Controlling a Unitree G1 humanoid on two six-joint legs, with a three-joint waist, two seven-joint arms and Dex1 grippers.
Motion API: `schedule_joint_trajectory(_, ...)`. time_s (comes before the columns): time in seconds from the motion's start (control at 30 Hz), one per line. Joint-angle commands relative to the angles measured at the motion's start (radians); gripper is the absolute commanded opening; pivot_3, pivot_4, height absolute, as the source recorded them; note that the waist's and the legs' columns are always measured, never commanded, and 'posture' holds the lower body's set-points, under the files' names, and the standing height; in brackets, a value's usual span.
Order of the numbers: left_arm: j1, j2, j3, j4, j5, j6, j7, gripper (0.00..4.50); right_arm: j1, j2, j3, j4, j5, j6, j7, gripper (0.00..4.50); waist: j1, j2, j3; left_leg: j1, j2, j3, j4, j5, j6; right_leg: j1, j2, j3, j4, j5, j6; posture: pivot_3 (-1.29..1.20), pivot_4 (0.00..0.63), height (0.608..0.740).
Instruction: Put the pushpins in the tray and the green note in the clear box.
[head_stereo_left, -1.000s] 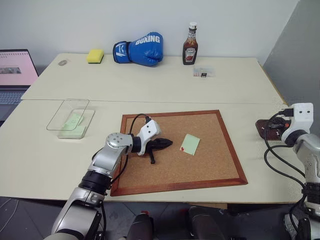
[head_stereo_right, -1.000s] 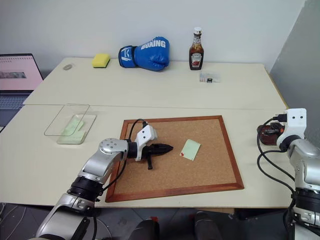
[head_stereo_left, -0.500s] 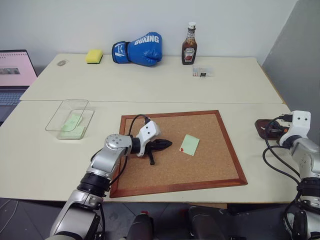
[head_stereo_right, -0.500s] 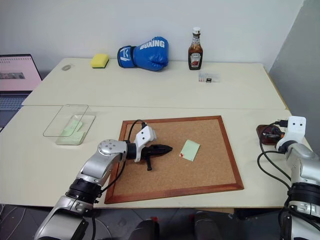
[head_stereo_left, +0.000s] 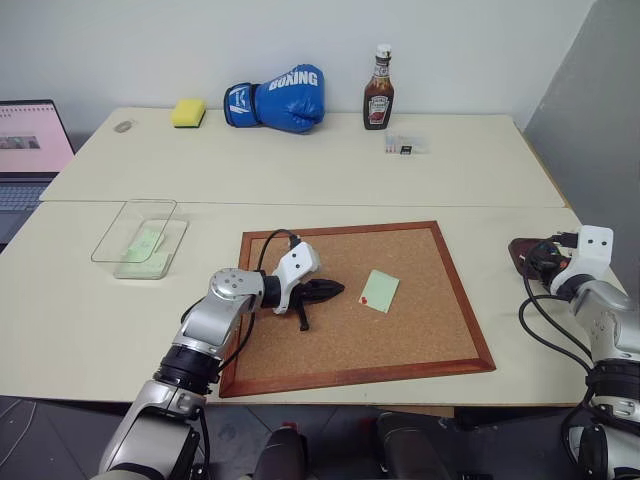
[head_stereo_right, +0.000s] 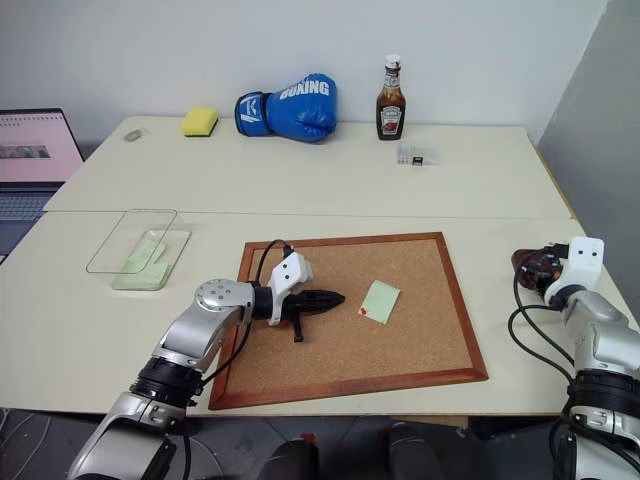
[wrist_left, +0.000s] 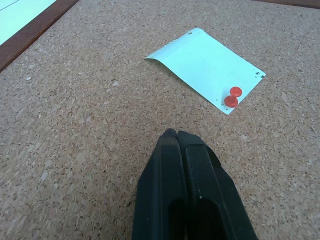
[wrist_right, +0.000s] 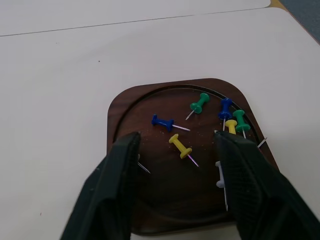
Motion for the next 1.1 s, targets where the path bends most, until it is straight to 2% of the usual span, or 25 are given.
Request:
schedule_joint_trajectory(0.03,0.001,0.003,-0.015,0.01,0.008,0.003,-0.007,0.0,0.01,-0.024,-0.042,-0.105,0.009,-0.051,0.001,3.45,0.0,0.0,0.0,0.0,0.0,0.0,0.0,0.0,0.0,0.0,0.0,0.0,0.0,0.0,0.0,0.0,0.15,0.74)
schedule_joint_trajectory(0.2,-0.01,-0.006,-0.019,0.024,0.011,-0.004,-0.006,0.0,0.014,-0.024,-0.048,-0.223,0.032,-0.087,0.029,4.45,0.0,0.0,0.0,0.0,0.0,0.0,0.0,0.0,0.0,0.0,0.0,0.0,0.0,0.0,0.0,0.0,0.15,0.74)
schedule_joint_trajectory(0.37,-0.017,-0.012,-0.022,0.038,0.012,-0.012,-0.009,0.0,-0.009,-0.023,-0.052,-0.294,0.078,-0.066,0.063,4.45,0.001,0.0,0.0,0.0,0.0,0.0,0.001,0.0,0.0,0.0,0.0,0.0,0.0,0.0,0.0,0.0,0.15,0.74)
schedule_joint_trajectory(0.47,-0.02,-0.014,-0.022,0.043,0.012,-0.016,-0.01,0.0,-0.01,-0.039,-0.021,-0.329,0.105,-0.052,0.131,4.45,0.001,0.0,0.0,0.0,0.0,0.0,0.001,0.0,0.0,0.0,0.0,0.0,0.0,0.0,0.0,0.0,0.15,0.74)
schedule_joint_trajectory(0.83,-0.01,-0.009,-0.017,0.039,0.007,-0.015,-0.011,0.0,0.123,-0.091,0.304,-0.625,0.13,-0.028,0.442,4.45,0.003,0.0,0.0,0.0,0.0,-0.001,0.001,0.0,0.0,0.0,0.0,-0.001,0.0,0.0,0.0,0.0,0.15,0.74)
schedule_joint_trajectory(0.97,-0.008,-0.006,-0.015,0.038,0.006,-0.014,-0.011,0.0,0.129,-0.059,0.421,-0.687,0.147,-0.001,0.491,4.45,0.003,0.0,0.0,0.0,0.0,-0.001,0.001,0.0,0.0,0.0,0.0,-0.001,0.0,0.0,0.0,0.0,0.15,0.74)
schedule_joint_trajectory(1.1,-0.003,-0.003,-0.014,0.034,0.006,-0.016,-0.011,0.0,0.107,-0.016,0.514,-0.666,0.118,-0.014,0.51,4.45,0.003,0.0,0.0,0.0,0.0,-0.001,0.001,0.0,0.0,0.0,0.0,-0.001,0.0,0.0,0.0,0.0,0.15,0.74)
